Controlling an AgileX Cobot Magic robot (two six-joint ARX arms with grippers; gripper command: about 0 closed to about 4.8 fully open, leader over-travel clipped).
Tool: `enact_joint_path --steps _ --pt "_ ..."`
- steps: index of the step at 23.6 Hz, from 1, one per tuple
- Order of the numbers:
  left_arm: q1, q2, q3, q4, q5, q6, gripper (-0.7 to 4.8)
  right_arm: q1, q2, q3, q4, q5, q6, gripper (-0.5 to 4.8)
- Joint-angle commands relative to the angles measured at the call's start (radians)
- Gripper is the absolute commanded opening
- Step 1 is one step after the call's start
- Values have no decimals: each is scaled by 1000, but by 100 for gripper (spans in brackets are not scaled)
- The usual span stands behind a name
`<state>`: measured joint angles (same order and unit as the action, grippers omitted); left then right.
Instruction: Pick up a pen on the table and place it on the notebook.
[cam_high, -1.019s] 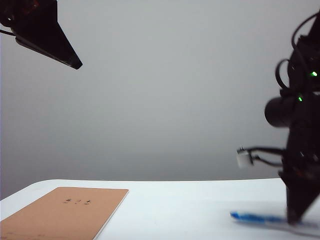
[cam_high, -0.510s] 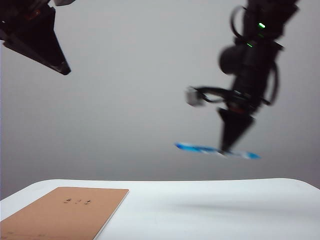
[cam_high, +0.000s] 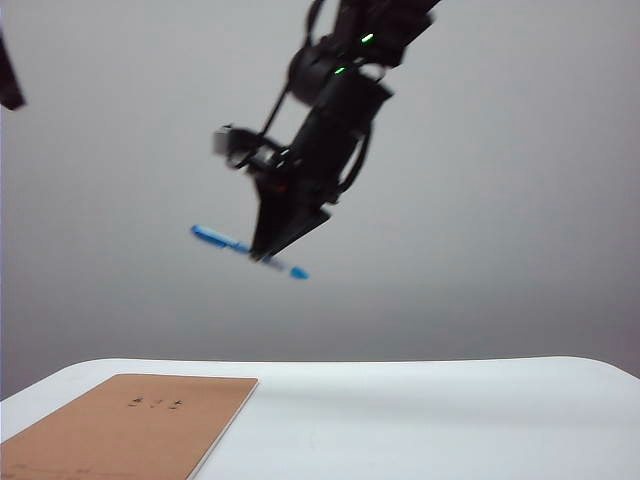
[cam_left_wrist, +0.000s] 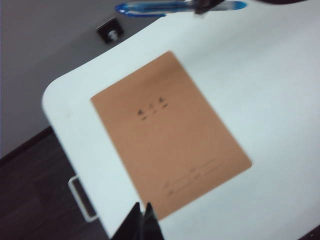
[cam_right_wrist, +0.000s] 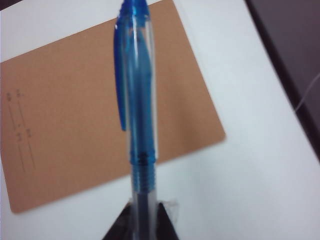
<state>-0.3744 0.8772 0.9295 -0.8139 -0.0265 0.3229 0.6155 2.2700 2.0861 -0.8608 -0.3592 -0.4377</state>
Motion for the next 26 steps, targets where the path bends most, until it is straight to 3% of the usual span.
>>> enact_joint_path --steps 1,13,21,23,25,26 --pt "0 -38 2 -47 -47 2 -6 41 85 107 -49 -3 25 55" --pt "0 -68 3 -196 -64 -2 -6 168 290 162 13 -49 91 55" --pt "0 -68 2 -204 -59 -10 -6 172 327 162 83 -63 135 56" --pt "0 -68 2 -201 -59 -10 -6 172 333 162 89 -63 135 80" --pt "0 -68 2 -202 -59 -10 -6 172 335 162 111 -62 134 155" --pt "0 -68 2 -202 -59 -10 -6 172 335 162 127 -61 135 155"
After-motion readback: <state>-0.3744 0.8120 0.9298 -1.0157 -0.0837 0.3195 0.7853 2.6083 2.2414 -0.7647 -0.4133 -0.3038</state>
